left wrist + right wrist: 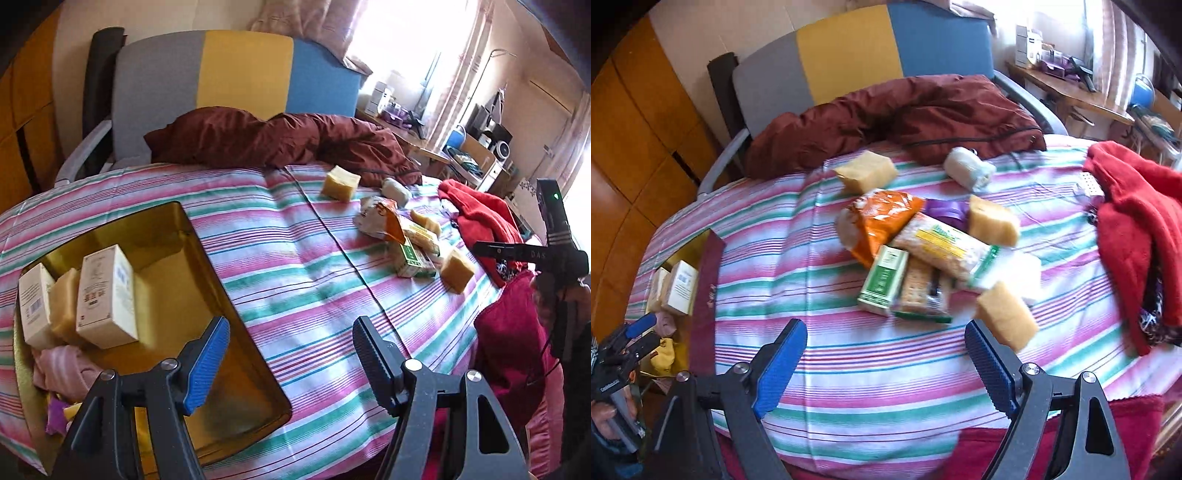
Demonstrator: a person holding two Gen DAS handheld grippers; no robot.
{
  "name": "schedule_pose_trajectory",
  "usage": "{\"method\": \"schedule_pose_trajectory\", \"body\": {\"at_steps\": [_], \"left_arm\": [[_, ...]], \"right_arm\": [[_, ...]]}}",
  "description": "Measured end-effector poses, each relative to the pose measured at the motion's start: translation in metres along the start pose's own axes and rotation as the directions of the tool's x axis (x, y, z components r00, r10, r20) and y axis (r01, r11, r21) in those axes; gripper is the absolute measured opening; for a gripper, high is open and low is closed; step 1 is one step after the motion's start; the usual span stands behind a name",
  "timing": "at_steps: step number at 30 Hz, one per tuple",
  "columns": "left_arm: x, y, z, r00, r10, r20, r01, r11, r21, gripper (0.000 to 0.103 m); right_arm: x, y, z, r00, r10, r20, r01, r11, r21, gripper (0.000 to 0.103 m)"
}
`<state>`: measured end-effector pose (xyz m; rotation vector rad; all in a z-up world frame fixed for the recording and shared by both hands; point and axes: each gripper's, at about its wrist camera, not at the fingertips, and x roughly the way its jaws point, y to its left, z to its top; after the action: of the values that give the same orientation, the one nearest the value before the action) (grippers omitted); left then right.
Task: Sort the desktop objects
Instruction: 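Move both grippers back toward the remaining pile of items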
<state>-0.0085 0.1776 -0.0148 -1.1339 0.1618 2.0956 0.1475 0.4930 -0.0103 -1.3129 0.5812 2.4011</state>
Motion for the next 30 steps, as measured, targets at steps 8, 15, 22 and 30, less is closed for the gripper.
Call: {"method": "schedule_pose_trajectory", "body": {"at_steps": [8,15,22,30], "left_arm": [[0.014,-0.016,0.005,0.999,-0.026,-0.031,0.027,0.999,0.03,0.07],[0.027,-0.025,0.005,0.997,-0.041,-0.067,0.044,0.998,0.044,0.07],[0.039,-0.031,0.009,0.994,-0.06,-0.091,0.065,0.997,0.049,0.07],[0.051,-0.038,0.013,0.991,-0.071,-0.115,0.078,0.995,0.057,0.07]], "right_arm": [[0.017,-0.022,0.016,0.998,-0.03,-0.056,0.029,0.999,-0.015,0.088],[0.033,-0.023,0.034,0.994,-0.055,-0.097,0.047,0.995,-0.084,0.088],[0.054,-0.021,0.053,0.987,-0.091,-0.13,0.071,0.986,-0.153,0.088],[0.097,-0.013,0.068,0.973,-0.151,-0.177,0.097,0.955,-0.28,0.087]]}}
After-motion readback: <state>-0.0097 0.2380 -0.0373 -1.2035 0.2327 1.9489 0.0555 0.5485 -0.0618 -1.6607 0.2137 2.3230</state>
